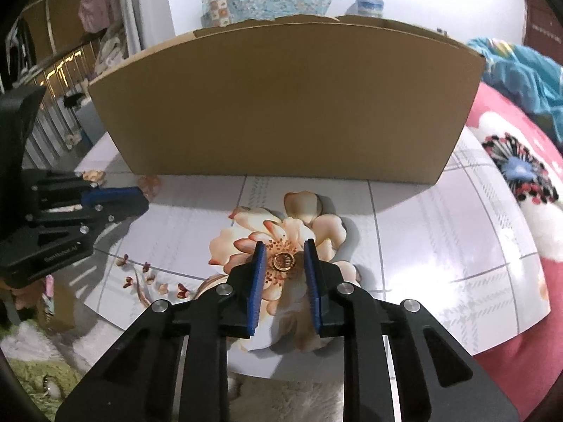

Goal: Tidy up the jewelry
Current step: 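Lift the pink bracelet with the left tool while the right tool holds the ring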

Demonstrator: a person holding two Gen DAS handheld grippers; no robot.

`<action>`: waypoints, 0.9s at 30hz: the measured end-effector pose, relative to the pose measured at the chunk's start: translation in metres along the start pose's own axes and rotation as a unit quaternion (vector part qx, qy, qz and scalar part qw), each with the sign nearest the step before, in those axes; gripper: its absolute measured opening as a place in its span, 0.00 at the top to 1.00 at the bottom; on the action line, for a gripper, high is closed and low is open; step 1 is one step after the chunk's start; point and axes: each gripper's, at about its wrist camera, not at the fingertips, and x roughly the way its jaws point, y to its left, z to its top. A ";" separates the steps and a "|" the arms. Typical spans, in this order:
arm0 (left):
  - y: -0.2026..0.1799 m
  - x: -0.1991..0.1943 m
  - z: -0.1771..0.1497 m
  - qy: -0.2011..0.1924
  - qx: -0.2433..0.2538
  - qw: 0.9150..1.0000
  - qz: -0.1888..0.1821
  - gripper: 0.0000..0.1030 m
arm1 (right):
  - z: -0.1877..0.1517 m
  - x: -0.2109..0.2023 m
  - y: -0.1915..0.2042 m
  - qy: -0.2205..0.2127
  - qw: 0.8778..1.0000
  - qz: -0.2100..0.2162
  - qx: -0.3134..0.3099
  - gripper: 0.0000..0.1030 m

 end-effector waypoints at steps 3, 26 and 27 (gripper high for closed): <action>-0.001 0.000 0.000 0.000 0.001 1.000 0.001 0.91 | 0.001 0.002 0.004 0.000 1.000 -0.008 -0.007 0.90; 0.001 -0.007 -0.001 -0.013 -0.001 1.000 0.009 0.91 | 0.005 -0.018 0.000 -0.029 1.000 -0.005 -0.004 0.92; 0.001 -0.010 -0.001 -0.016 -0.001 1.000 0.009 0.91 | 0.007 -0.019 0.000 -0.033 0.999 -0.005 -0.004 0.92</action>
